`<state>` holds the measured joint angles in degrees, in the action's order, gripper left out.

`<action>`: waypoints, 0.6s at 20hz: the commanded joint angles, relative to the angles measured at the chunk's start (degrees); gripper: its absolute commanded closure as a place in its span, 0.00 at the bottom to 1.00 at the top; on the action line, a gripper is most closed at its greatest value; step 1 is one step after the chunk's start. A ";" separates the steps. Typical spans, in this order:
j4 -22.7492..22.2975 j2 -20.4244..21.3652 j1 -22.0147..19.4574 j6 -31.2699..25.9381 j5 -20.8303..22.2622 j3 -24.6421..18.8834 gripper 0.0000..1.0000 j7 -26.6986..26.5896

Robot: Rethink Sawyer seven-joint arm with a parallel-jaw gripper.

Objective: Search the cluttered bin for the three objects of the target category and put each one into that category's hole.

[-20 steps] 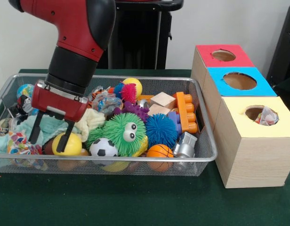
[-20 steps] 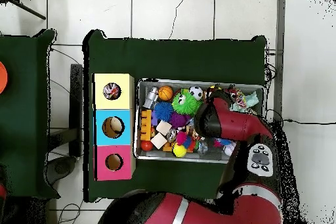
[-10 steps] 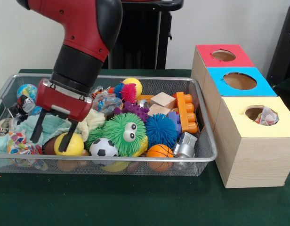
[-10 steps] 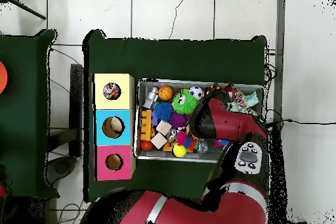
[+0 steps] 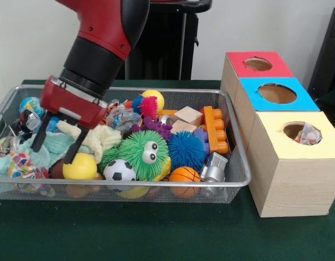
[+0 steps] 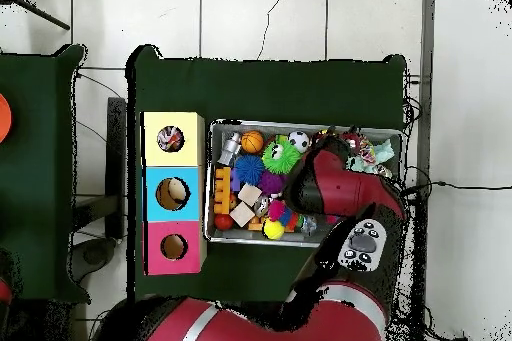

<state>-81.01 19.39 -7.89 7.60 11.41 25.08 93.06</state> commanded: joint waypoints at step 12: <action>-0.51 -4.33 -5.56 1.48 0.02 -5.36 0.00 9.04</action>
<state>-81.00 19.05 -10.91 7.60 11.37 25.92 93.06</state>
